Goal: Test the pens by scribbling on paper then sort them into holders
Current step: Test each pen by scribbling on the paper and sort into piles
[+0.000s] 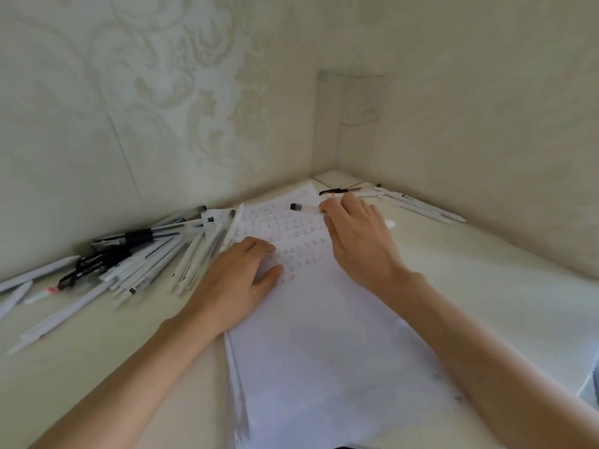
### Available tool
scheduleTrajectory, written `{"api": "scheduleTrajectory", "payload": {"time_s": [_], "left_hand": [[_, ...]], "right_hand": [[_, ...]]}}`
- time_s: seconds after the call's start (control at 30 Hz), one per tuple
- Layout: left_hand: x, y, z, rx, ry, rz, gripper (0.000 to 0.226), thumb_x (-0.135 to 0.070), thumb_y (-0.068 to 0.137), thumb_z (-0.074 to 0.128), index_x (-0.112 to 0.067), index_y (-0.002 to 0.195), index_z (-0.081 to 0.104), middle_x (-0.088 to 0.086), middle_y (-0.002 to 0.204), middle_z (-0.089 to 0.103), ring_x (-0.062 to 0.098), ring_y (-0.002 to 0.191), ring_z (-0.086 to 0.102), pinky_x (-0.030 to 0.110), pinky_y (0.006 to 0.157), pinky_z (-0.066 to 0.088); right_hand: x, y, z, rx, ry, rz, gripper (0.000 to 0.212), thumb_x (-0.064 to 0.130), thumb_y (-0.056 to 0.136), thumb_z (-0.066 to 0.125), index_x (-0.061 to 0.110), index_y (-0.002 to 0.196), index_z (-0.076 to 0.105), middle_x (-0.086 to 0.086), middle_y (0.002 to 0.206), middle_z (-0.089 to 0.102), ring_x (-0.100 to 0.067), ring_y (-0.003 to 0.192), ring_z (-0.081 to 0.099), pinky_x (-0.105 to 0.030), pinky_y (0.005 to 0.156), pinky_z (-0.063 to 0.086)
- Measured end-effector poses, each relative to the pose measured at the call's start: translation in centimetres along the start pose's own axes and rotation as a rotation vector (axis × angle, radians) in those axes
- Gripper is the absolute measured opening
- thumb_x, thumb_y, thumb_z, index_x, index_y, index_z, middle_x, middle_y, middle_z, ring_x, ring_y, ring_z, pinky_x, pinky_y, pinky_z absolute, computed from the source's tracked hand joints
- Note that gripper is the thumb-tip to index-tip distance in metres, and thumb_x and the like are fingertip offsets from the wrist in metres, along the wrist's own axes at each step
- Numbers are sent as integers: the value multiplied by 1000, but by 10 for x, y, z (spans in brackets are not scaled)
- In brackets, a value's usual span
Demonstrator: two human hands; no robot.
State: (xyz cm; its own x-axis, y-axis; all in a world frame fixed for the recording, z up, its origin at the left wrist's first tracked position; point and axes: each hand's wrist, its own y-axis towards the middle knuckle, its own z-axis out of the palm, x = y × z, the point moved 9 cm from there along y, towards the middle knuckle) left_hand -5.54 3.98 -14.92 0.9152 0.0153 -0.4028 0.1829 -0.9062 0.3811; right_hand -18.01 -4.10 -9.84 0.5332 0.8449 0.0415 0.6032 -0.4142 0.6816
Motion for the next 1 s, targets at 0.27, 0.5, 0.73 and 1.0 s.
{"api": "scheduleTrajectory", "payload": {"time_s": [0.27, 0.5, 0.73, 1.0], "left_hand": [[9, -1, -30, -236, -280, -156, 56, -55, 78, 54, -25, 125, 49, -16, 99, 63, -1, 94, 56, 14, 76, 38], [-12, -2, -18, -73, -281, 8, 60, -59, 78, 48, -17, 120, 56, -8, 104, 63, 3, 96, 56, 15, 85, 42], [-16, 0, -3, -3, -153, 91, 15, -19, 97, 45, -8, 99, 54, -4, 84, 55, 11, 74, 50, 23, 67, 35], [-20, 1, -4, 2, -204, 43, 21, -31, 96, 44, -16, 86, 54, -4, 59, 50, 14, 56, 47, 32, 55, 35]], "right_hand": [[4, 2, -26, -159, 201, 12, 30, 28, 94, 52, 5, 77, 63, -4, 78, 49, -14, 76, 37, -26, 69, 33], [-22, -11, 23, 150, 1240, 560, 6, 11, 90, 60, 7, 87, 61, -4, 69, 67, -12, 65, 58, -23, 61, 40], [2, -20, 51, 326, 1404, 585, 3, 16, 74, 70, 13, 74, 69, -5, 66, 63, -17, 69, 51, -34, 69, 34], [6, -22, 53, 330, 1503, 593, 14, 15, 78, 66, 5, 76, 57, -2, 60, 61, -13, 62, 52, -23, 64, 39]]}}
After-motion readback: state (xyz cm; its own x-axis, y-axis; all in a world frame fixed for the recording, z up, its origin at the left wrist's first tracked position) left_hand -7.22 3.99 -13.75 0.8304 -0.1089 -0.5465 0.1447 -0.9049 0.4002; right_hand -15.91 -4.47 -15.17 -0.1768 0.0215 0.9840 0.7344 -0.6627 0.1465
